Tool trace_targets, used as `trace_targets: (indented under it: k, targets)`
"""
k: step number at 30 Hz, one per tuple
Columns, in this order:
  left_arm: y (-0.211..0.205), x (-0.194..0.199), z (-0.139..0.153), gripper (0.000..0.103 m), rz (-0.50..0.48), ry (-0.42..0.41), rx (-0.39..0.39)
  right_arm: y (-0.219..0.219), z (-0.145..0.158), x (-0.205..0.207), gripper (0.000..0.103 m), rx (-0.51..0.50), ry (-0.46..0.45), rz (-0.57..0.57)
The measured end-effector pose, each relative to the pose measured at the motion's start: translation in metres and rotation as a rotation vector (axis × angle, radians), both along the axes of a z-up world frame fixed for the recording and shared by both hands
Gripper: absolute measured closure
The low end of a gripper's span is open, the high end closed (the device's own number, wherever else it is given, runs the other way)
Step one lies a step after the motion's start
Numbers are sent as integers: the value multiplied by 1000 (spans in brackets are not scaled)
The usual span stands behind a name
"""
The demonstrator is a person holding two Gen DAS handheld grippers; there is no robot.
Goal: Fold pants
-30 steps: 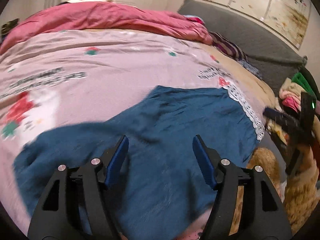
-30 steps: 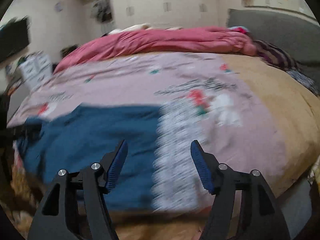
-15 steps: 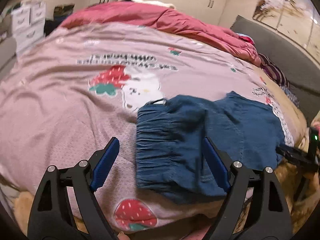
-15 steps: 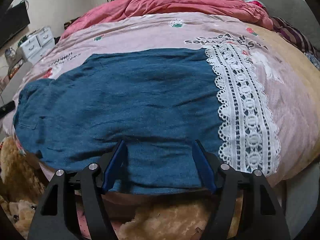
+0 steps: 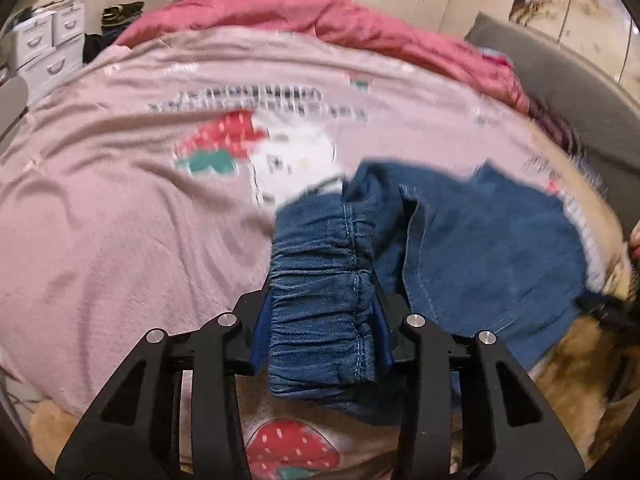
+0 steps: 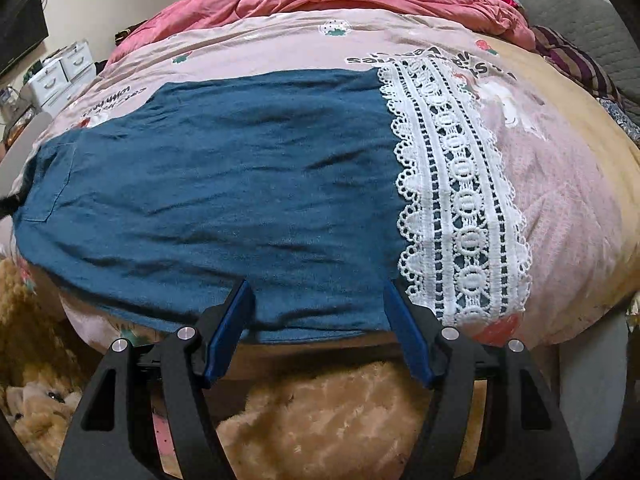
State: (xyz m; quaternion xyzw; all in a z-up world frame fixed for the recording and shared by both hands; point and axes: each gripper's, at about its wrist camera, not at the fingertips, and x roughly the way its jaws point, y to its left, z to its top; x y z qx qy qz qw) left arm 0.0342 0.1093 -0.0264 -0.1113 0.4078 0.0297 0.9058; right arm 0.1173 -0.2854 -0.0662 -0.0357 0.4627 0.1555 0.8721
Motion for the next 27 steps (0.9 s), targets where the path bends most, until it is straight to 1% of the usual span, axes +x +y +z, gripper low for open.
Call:
trace_targets:
  k: [1, 2, 3, 5, 8, 10, 12, 14, 15, 17, 19, 24, 27]
  targets:
    - [0, -1, -1, 70, 3, -6, -10, -1, 0, 0, 35, 2, 1, -3]
    - [2, -2, -1, 67, 9, -12, -21, -1, 0, 0, 35, 4, 1, -4]
    - [4, -2, 0, 61, 14, -15, -27, -1, 0, 0, 35, 5, 2, -4]
    - [8, -3, 1, 54, 26, -14, -27, -1, 1, 1, 35, 7, 5, -3]
    - [10, -14, 10, 50, 38, -34, -37, -3, 5, -2, 36, 26, 4, -2]
    - [9, -23, 20, 50, 51, -53, -3, -7, 14, -8, 36, 70, -6, -6]
    - [4, -34, 36, 49, 59, -81, 51, -11, 25, -18, 36, 103, -40, -3]
    - [-2, -42, 52, 46, 61, -115, 91, -11, 32, -23, 36, 102, -66, -1]
    - [-5, -44, 58, 44, 52, -130, 97, -11, 35, -24, 36, 100, -76, -2]
    - [-14, -41, 67, 42, 12, -154, 89, -10, 40, -25, 36, 107, -94, -7]
    - [-27, -29, 69, 40, -47, -150, 57, -8, 44, -23, 36, 125, -111, -15]
    - [-72, 6, 56, 40, -206, -109, 2, 6, 44, -22, 34, 155, -145, -36]
    - [-106, 30, 45, 40, -307, -80, 1, 19, 41, -19, 34, 173, -141, -11]
